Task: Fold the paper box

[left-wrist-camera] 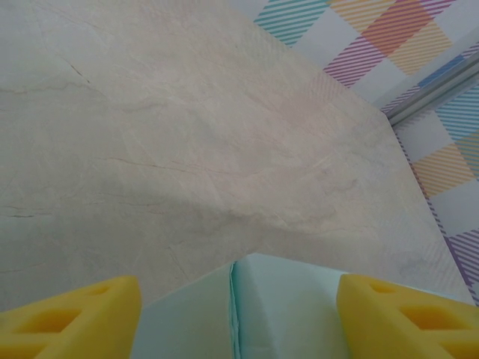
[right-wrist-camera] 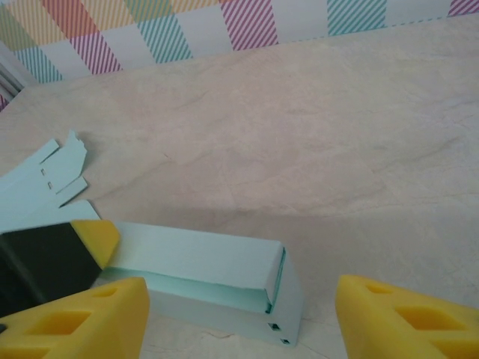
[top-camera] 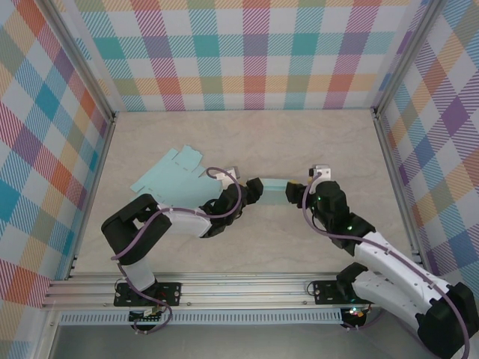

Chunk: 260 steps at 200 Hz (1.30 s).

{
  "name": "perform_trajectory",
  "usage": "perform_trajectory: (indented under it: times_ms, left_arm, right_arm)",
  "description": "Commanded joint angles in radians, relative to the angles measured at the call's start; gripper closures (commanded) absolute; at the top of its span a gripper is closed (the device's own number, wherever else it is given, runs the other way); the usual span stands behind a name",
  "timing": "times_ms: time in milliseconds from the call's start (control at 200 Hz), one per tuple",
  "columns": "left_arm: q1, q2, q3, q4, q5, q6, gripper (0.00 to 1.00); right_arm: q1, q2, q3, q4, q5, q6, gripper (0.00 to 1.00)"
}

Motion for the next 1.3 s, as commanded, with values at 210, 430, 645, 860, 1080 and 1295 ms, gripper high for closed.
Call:
perform_trajectory:
  times_ms: [210, 430, 645, 860, 1080, 1295]
  left_arm:
    - [-0.018, 0.069, -0.058, -0.162, -0.038, 0.019, 0.36]
    - [-0.021, 0.088, -0.058, -0.159, -0.036, 0.002, 0.40]
    - [-0.023, 0.095, -0.063, -0.161, -0.041, -0.008, 0.48]
    - [-0.023, 0.103, -0.063, -0.165, -0.043, -0.016, 0.60]
    - [-0.023, 0.106, -0.064, -0.172, -0.045, -0.025, 0.69]
    - [-0.023, 0.104, -0.079, -0.178, -0.052, -0.047, 0.83]
  right_arm:
    - [-0.076, 0.218, 0.236, -0.255, -0.145, 0.164, 0.30]
    - [-0.148, 0.366, 0.269, -0.243, -0.302, 0.188, 0.31]
    - [-0.216, 0.407, 0.201, -0.167, -0.396, 0.223, 0.36]
    - [-0.277, 0.437, 0.121, -0.075, -0.470, 0.237, 0.49]
    - [-0.307, 0.470, 0.051, 0.006, -0.513, 0.260, 0.66]
    - [-0.324, 0.465, -0.024, 0.078, -0.537, 0.288, 0.82]
